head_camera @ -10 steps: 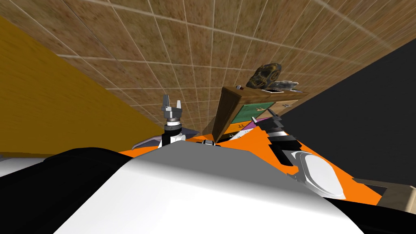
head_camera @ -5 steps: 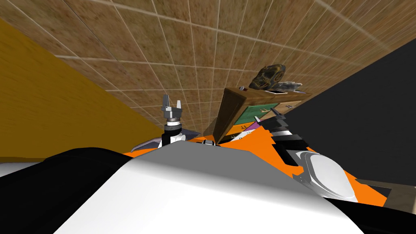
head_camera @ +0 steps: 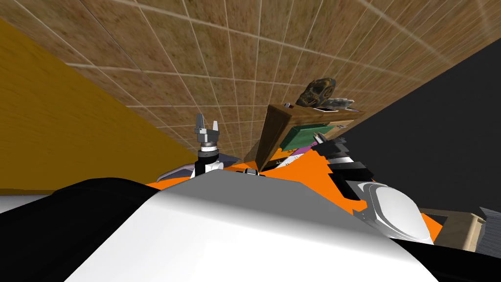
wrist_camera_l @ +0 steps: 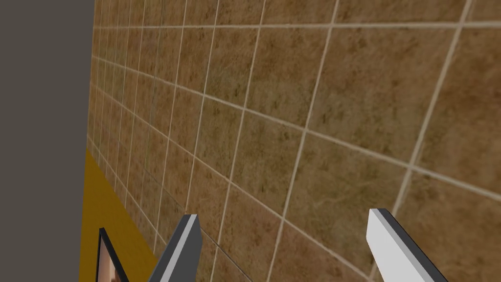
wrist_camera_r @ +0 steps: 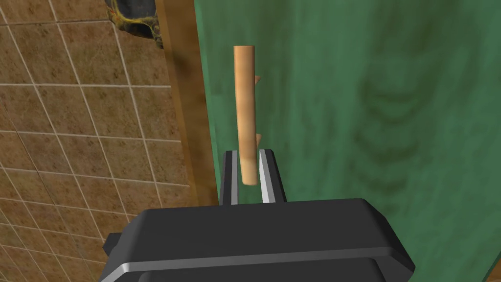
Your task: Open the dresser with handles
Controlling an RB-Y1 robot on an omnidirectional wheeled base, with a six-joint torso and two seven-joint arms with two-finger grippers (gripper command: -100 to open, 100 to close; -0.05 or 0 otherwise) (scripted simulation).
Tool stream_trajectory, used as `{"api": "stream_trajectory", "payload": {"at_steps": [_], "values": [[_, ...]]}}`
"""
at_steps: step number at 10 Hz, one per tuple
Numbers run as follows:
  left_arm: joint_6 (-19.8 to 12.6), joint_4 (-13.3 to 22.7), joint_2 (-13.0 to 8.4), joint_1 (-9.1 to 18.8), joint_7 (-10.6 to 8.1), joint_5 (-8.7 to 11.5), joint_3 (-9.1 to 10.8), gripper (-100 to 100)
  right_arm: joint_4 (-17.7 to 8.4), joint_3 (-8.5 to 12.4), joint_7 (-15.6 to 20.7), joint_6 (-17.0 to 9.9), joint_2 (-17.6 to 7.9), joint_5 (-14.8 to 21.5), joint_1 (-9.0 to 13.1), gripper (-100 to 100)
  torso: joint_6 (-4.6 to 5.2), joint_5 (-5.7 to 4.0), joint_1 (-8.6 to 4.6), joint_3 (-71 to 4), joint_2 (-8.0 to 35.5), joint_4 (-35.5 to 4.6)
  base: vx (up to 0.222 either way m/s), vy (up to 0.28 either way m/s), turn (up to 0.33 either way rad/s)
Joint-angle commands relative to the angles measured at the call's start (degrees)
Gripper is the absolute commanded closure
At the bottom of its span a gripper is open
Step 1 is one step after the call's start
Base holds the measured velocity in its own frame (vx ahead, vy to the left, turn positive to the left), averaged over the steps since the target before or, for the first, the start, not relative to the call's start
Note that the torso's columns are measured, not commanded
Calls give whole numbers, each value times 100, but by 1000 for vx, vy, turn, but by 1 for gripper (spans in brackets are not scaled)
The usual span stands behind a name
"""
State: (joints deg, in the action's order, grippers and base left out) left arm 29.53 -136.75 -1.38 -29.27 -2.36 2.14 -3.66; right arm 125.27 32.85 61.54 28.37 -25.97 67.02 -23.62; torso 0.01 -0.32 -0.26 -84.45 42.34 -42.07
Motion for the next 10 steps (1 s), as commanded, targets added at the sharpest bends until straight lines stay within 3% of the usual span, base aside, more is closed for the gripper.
{"api": "stream_trajectory", "payload": {"at_steps": [1, 5, 6, 8, 10], "values": [[0, 0, 0, 0, 0, 0, 0, 0, 9, 16, -19, 24, -17, -19, -19, 100, -4, 4, 6, -3, -6, 0, -93, -31, -11], [0, 0, 0, 0, 0, 0, 0, 0, 49, 6, -103, 160, -83, -75, -147, 100, -1, 8, 3, -4, -4, -5, -166, -76, -50], [0, 0, 0, 0, 0, 0, 0, 0, 120, 183, -312, 108, -290, -135, -137, -100, -1, 3, -5, -4, -7, -2, -70, -24, -83], [1, -1, 1, -3, 0, 0, 0, 0, 174, 338, -531, 107, -493, -201, -176, -100, -11, 44, 60, -56, -76, -3, 63, 60, -82], [1, -1, 1, -3, 0, 0, -1, 0, 228, 493, -749, 106, -697, -266, -216, -100, -9, 42, 43, -32, -34, -15, 70, 45, -44]]}}
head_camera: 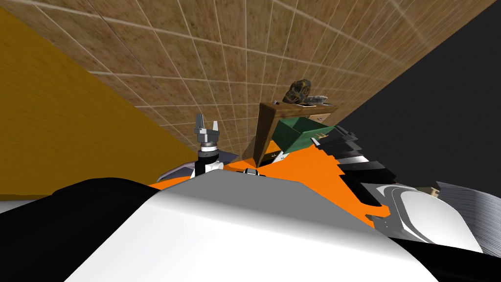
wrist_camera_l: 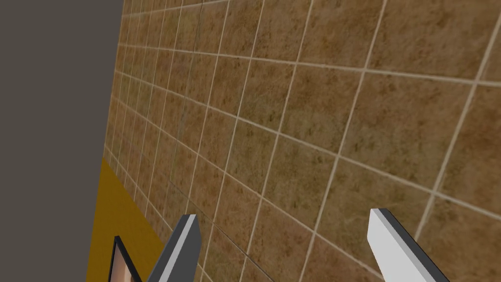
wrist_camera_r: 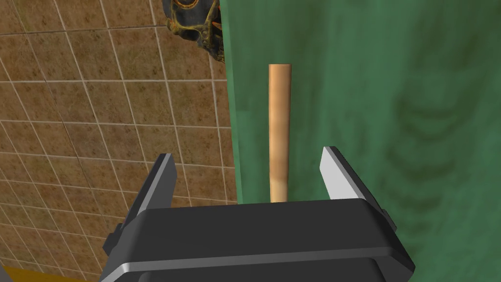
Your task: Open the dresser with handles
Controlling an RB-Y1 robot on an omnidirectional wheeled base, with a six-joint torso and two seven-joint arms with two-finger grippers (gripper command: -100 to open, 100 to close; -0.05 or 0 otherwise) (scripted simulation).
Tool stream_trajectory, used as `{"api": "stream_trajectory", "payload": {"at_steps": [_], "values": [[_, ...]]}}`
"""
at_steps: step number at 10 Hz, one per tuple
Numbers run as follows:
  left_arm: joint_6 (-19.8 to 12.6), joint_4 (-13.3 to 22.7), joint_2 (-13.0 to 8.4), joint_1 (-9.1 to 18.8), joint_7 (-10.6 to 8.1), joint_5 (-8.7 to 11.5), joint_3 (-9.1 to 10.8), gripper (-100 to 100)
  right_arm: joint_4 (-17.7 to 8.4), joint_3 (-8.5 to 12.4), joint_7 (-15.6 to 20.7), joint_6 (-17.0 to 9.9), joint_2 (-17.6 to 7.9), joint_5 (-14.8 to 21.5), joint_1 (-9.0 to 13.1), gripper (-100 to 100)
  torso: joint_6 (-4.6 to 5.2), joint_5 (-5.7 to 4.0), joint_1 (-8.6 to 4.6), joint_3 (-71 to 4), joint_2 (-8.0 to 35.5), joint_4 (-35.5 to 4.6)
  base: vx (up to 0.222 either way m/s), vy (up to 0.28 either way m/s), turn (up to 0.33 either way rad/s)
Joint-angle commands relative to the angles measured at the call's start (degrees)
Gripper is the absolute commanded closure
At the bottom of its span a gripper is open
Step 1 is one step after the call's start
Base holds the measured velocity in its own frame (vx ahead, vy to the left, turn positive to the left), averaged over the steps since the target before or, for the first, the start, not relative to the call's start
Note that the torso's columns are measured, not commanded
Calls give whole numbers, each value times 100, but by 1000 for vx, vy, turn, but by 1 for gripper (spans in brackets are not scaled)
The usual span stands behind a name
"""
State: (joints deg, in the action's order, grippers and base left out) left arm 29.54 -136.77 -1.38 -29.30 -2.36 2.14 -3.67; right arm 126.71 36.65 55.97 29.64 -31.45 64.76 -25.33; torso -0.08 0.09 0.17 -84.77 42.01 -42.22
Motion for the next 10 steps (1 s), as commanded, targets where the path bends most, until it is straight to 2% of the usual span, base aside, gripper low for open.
{"api": "stream_trajectory", "payload": {"at_steps": [1, 4, 5, 6, 10], "values": [[0, 0, 0, 0, 0, 0, 0, 0, 111, 190, -302, -20, -251, -73, -64, -100, 5, -8, -17, 17, 23, -6, 58, 35, -64], [0, 1, 0, 1, 0, 0, 0, 0, 192, 422, -629, -21, -557, -172, -123, -100, 8, -11, -20, 31, 44, -12, 26, 37, -53], [0, 1, 0, 1, 0, 0, 0, 0, 163, 348, -517, 6, -459, -148, -126, -100, 9, 3, -9, 27, 44, -23, 13, 16, -13], [0, 1, 0, 1, 0, 0, 0, 0, 161, 353, -540, 9, -467, -149, -132, 0, 6, 2, -6, 29, 46, -20, 0, 0, 0], [-1, 1, 0, 1, 0, 0, 0, 0, 144, 345, -536, 12, -463, -141, -145, 0, 8, -4, -9, 25, 36, -13, 0, 0, 0]]}}
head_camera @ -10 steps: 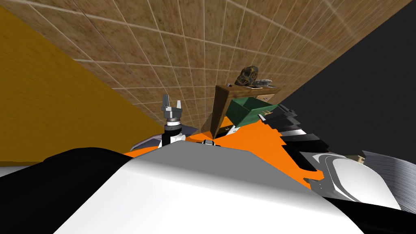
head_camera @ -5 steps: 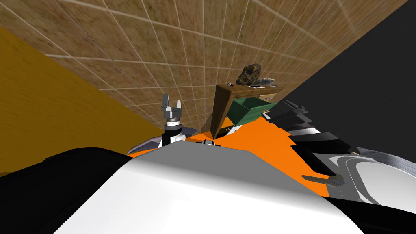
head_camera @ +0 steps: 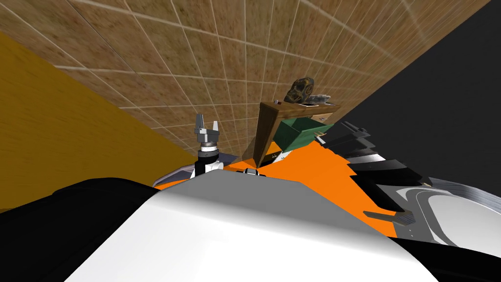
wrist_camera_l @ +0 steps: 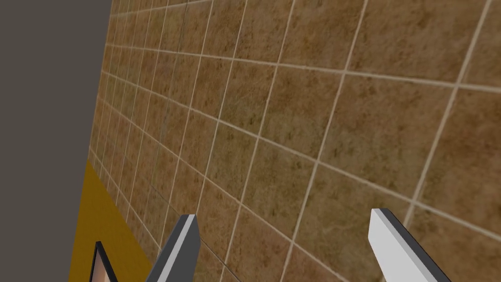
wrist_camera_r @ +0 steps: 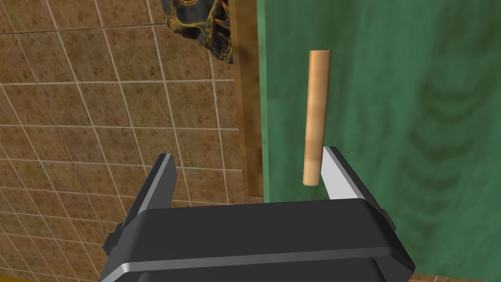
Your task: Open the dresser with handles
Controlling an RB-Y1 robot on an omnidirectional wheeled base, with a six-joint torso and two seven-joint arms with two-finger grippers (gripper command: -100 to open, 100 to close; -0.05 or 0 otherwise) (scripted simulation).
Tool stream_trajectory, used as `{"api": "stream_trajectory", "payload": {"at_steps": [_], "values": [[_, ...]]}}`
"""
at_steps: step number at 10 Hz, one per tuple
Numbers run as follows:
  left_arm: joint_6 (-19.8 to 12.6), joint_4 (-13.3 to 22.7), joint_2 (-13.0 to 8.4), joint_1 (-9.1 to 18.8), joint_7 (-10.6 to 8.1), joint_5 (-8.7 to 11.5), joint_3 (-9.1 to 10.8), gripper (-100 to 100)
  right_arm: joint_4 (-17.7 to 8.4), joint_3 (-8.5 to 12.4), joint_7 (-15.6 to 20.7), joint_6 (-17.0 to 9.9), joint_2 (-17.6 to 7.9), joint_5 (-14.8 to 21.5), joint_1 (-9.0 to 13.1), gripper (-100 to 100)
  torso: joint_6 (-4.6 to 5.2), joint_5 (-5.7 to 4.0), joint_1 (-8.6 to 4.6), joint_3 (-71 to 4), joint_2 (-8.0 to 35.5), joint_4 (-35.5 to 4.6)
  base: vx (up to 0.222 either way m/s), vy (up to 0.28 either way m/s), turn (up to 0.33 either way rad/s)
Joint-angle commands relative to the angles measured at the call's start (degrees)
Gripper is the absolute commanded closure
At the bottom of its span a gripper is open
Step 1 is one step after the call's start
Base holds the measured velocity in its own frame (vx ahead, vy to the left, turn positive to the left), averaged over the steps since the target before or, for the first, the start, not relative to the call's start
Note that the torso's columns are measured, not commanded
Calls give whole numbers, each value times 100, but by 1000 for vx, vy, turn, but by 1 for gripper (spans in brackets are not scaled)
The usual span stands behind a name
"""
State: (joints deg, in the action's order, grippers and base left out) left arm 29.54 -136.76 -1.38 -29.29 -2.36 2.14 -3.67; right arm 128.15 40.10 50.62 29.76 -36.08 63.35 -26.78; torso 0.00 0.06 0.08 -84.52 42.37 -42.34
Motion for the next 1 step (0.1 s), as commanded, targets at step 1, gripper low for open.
{"api": "stream_trajectory", "payload": {"at_steps": [1], "values": [[0, 0, 0, 0, 0, 0, 0, 0, -3, -1, 0, 0, 0, 1, -2, 0, 0, -1, -1, -1, -2, 1, 0, 0, 0]]}}
